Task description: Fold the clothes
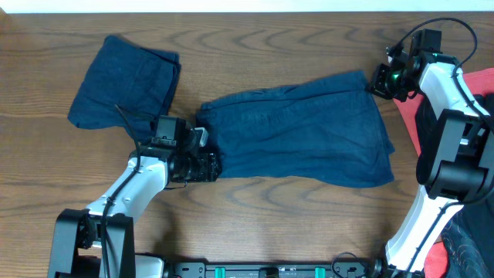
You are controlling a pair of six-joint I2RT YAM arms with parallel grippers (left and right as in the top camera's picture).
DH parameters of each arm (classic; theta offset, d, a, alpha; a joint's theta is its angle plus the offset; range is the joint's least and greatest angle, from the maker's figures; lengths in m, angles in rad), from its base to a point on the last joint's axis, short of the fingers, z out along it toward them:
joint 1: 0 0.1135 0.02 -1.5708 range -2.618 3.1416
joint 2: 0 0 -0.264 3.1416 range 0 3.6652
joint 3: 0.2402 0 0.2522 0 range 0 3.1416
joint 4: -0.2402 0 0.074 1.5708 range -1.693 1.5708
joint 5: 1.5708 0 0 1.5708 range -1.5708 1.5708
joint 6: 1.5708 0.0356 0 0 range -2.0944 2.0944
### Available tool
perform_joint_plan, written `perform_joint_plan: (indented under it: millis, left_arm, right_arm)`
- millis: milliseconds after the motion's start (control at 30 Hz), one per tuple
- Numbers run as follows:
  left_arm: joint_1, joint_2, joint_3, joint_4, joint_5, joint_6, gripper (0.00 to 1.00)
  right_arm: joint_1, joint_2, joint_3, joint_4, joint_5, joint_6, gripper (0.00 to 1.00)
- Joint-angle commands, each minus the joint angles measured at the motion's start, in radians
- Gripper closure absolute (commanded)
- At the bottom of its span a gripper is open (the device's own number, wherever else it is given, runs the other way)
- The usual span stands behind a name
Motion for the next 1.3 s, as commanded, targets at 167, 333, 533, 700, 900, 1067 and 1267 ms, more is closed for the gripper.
perform_joint_plan:
  millis: [167, 333, 533, 700, 900, 1067, 1267]
  left_arm:
    - [-0.002, 0.027, -0.009, 0.003, 0.026, 0.008, 0.94]
    - [0.016, 0.027, 0.003, -0.061, -0.118, 0.007, 0.94]
    - [0.098, 0.006, 0.044, -0.180, -0.189, 0.032, 0.94]
    - [0.110, -0.024, 0.060, -0.188, -0.179, 0.034, 0.83]
    - [0.110, -0.106, 0.140, -0.337, -0.177, 0.034, 0.55]
    - [0.109, -0.212, 0.189, -0.317, -0.145, 0.034, 0.43]
    - [0.107, -0.183, 0.188, -0.143, -0.096, 0.064, 0.48]
  right_arm:
    - [0.002, -0.026, 0.019, -0.003, 0.015, 0.010, 0.99]
    - [-0.001, -0.026, 0.019, 0.026, 0.066, 0.010, 0.99]
    - [-0.003, -0.026, 0.018, 0.076, 0.093, 0.005, 0.99]
    - [-0.003, -0.026, 0.018, 0.084, -0.044, -0.094, 0.50]
    - [-0.028, -0.075, 0.019, -0.071, -0.092, -0.121, 0.40]
    - [-0.034, -0.100, 0.018, -0.338, 0.011, -0.087, 0.42]
    - [-0.023, -0.100, -0.035, -0.543, 0.127, -0.028, 0.50]
